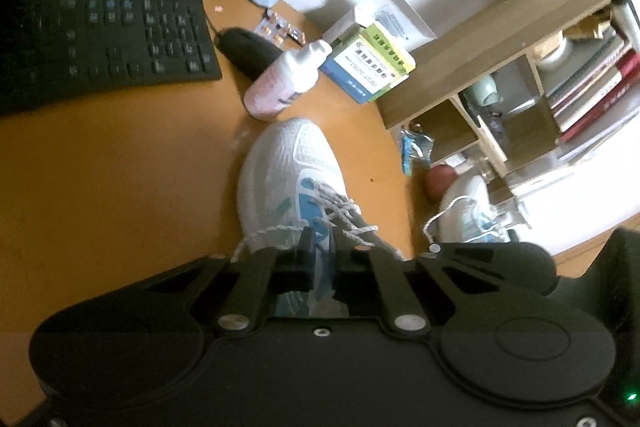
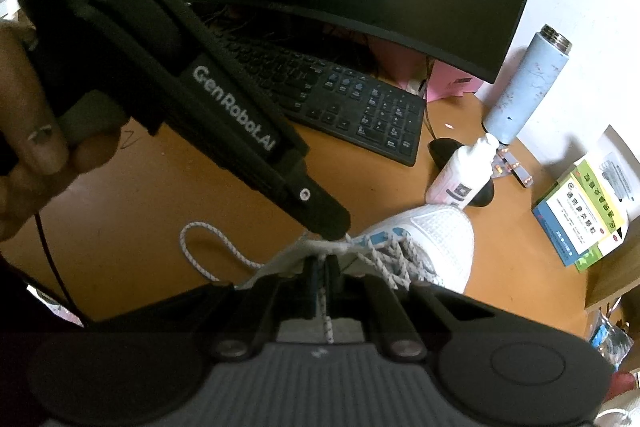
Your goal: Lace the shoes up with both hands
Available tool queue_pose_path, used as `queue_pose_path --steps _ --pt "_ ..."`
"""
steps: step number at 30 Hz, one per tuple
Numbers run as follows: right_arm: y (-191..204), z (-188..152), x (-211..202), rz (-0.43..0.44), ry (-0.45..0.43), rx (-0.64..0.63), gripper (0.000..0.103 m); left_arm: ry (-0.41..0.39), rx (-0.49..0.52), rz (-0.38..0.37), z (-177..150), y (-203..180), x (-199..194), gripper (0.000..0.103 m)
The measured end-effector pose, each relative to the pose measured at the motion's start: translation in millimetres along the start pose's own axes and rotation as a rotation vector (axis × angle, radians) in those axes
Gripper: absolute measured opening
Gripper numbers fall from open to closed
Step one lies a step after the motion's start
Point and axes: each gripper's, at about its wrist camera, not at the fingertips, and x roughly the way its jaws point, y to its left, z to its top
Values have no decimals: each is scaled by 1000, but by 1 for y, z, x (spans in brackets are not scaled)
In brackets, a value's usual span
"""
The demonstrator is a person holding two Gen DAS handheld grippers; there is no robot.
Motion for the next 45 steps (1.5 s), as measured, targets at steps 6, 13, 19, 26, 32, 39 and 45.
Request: queue_pose_path --steps 6,13,19,26,32,39,45 --pt "4 -1 -4 -33 -9 8 15 -36 45 28 0 -5 -10 0" --pt "12 -13 -16 -111 -12 -26 39 -133 147 127 4 -9 -45 0" --pt "12 -26 -22 -162 -15 -20 39 -150 129 134 12 10 -70 0" --pt "22 -22 -23 -158 -19 -52 39 -76 82 36 -4 -3 -37 21" --pt "23 -26 -26 -181 -6 -64 39 -65 33 22 -10 -6 -16 21" --pt "22 -26 -27 -206 -7 -87 39 -78 -18 3 -8 0 -12 0" --pt "21 -26 -28 -260 -12 -134 38 -134 43 62 -3 -4 -28 0"
